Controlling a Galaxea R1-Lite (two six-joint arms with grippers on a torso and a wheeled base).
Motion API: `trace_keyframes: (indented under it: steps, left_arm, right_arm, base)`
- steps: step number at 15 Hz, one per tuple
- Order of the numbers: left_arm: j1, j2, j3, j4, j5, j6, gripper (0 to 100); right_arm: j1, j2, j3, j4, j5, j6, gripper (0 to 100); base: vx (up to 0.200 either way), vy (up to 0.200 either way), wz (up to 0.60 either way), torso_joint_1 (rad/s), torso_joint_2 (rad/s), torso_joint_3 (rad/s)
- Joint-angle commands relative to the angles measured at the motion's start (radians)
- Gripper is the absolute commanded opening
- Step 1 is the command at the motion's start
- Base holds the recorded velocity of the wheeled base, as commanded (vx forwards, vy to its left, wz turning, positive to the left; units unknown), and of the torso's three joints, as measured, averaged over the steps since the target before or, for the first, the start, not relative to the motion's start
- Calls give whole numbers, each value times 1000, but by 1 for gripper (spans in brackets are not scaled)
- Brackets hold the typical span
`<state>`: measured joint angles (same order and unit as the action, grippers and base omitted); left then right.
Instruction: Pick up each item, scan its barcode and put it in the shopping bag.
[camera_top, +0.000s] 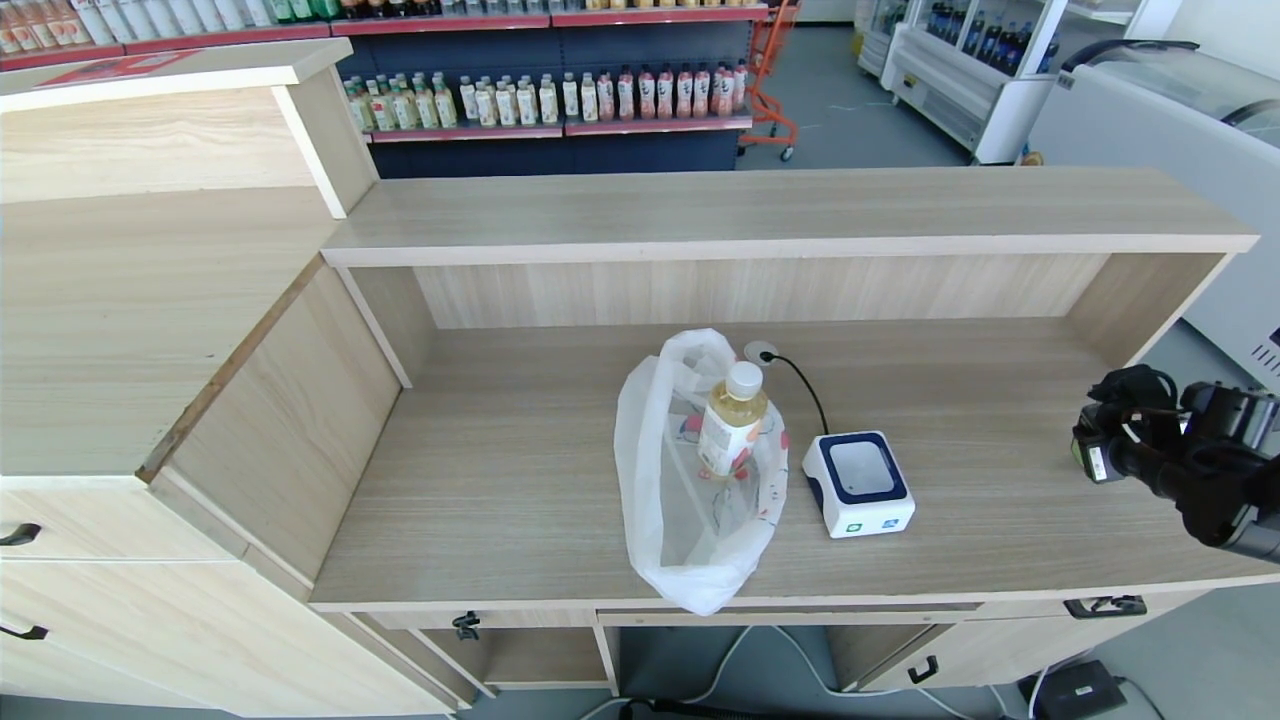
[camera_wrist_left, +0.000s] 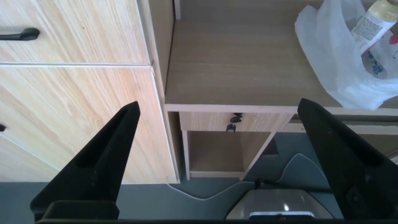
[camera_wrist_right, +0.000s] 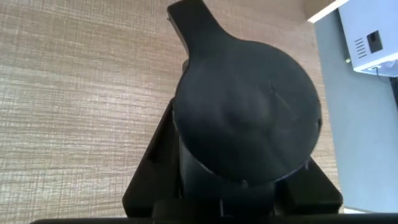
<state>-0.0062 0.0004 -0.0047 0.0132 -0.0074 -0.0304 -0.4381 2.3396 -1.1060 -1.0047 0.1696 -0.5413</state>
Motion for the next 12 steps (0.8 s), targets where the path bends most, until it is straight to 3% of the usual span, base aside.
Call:
trace_keyframes:
  steps: [1, 2, 4, 6, 8, 11, 12]
  left_arm:
    - [0, 0, 0, -1, 0, 0, 100]
    - [0, 0, 0, -1, 0, 0, 100]
    - [0, 0, 0, 1, 0, 0, 100]
    - [0, 0, 0, 1, 0, 0, 100]
    - [0, 0, 0, -1, 0, 0, 100]
    - [0, 0, 0, 1, 0, 0, 100]
    - [0, 0, 0, -1, 0, 0, 100]
  right_arm:
    - [1, -146, 78, -25, 2, -48, 0]
    - [1, -146, 78, -25, 2, -48, 0]
    - [6, -557, 446, -29, 7, -235, 0]
    - [32, -815, 669, -38, 68, -421, 0]
    - [182, -919, 653, 40, 337, -556, 0]
    - [503, -922, 644, 26, 467, -999, 0]
    - [568, -913, 640, 21, 470, -1082, 0]
  base:
    - [0, 0, 0, 0, 0, 0]
    - [0, 0, 0, 0, 0, 0]
    - [0, 0, 0, 0, 0, 0]
    - [0, 0, 0, 0, 0, 0]
    - [0, 0, 0, 0, 0, 0]
    - [0, 0, 0, 0, 0, 0]
    - [0, 0, 0, 0, 0, 0]
